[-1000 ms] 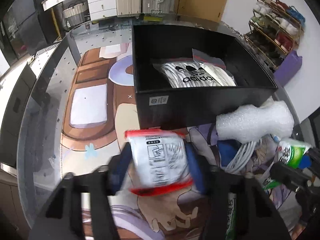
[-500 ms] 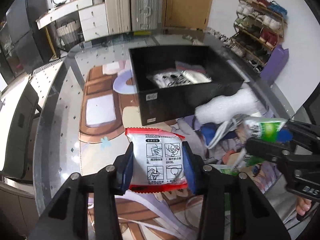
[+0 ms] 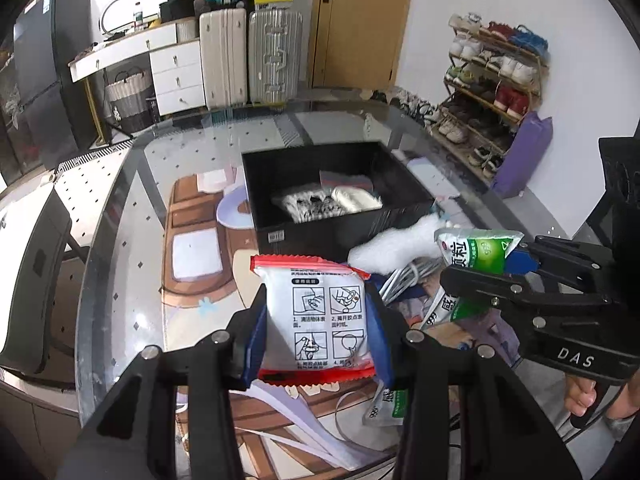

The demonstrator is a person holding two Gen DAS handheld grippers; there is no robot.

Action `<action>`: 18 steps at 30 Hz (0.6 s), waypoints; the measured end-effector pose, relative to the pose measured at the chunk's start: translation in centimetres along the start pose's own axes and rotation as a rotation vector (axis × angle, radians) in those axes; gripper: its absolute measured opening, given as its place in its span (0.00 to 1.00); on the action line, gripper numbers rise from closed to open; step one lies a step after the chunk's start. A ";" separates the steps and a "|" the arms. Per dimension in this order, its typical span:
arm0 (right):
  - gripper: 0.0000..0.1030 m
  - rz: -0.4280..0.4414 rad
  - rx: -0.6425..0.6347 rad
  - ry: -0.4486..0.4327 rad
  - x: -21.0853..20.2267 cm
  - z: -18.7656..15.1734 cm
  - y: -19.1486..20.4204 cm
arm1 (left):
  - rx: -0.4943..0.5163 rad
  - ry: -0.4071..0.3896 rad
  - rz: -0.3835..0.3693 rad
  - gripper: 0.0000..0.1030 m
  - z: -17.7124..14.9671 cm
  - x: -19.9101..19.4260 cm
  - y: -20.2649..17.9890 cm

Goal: Organize soft objects
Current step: 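Lift both packets over the black box and release them inside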

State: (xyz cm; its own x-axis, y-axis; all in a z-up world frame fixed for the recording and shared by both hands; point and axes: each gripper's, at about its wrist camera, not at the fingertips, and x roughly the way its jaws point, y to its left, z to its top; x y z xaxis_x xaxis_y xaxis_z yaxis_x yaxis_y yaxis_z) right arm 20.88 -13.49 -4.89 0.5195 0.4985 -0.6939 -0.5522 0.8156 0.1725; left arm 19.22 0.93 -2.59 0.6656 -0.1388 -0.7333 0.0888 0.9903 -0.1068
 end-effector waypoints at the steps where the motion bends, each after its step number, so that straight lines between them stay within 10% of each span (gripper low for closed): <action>1: 0.34 -0.004 -0.006 -0.013 -0.3 0.2 0.1 | -0.002 -0.010 -0.002 0.41 0.1 -0.3 0.0; 18: 0.34 -0.085 -0.112 -0.330 -5.0 6.5 1.9 | 0.023 -0.336 0.034 0.42 4.7 -4.6 -0.7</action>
State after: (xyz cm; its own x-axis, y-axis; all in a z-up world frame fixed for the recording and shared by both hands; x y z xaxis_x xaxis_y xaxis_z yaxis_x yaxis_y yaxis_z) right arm 21.48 -12.55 3.40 0.7391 0.5132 -0.4363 -0.5565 0.8302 0.0338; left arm 19.62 0.91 4.03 0.8749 -0.0999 -0.4738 0.0765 0.9947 -0.0685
